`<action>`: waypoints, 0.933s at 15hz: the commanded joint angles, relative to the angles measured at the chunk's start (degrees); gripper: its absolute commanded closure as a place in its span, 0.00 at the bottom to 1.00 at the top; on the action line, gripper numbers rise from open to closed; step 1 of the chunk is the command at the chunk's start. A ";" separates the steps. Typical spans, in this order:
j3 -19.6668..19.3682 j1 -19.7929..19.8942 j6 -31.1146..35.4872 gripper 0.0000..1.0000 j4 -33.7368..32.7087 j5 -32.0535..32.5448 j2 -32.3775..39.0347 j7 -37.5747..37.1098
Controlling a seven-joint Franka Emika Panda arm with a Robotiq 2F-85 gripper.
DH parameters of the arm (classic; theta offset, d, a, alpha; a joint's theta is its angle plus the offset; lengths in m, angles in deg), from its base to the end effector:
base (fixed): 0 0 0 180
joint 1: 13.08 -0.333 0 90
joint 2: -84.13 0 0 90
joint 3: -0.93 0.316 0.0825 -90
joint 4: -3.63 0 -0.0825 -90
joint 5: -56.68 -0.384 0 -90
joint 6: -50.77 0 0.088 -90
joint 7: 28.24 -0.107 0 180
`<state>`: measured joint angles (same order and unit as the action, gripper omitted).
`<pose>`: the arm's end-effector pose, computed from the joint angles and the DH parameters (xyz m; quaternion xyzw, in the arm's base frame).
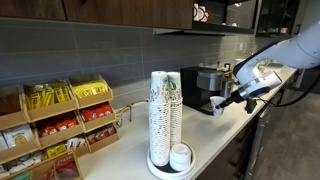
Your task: Pick up the paper cup and put it under the coffee machine
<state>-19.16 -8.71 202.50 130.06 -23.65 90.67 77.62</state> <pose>0.4974 -0.2532 0.3517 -0.9074 -0.1131 -0.4032 0.0360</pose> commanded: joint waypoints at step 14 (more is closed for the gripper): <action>0.23 5.77 -2.51 0.43 -21.73 -10.07 19.21 2.04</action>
<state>-19.64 -4.98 202.07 112.98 -29.18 106.05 77.68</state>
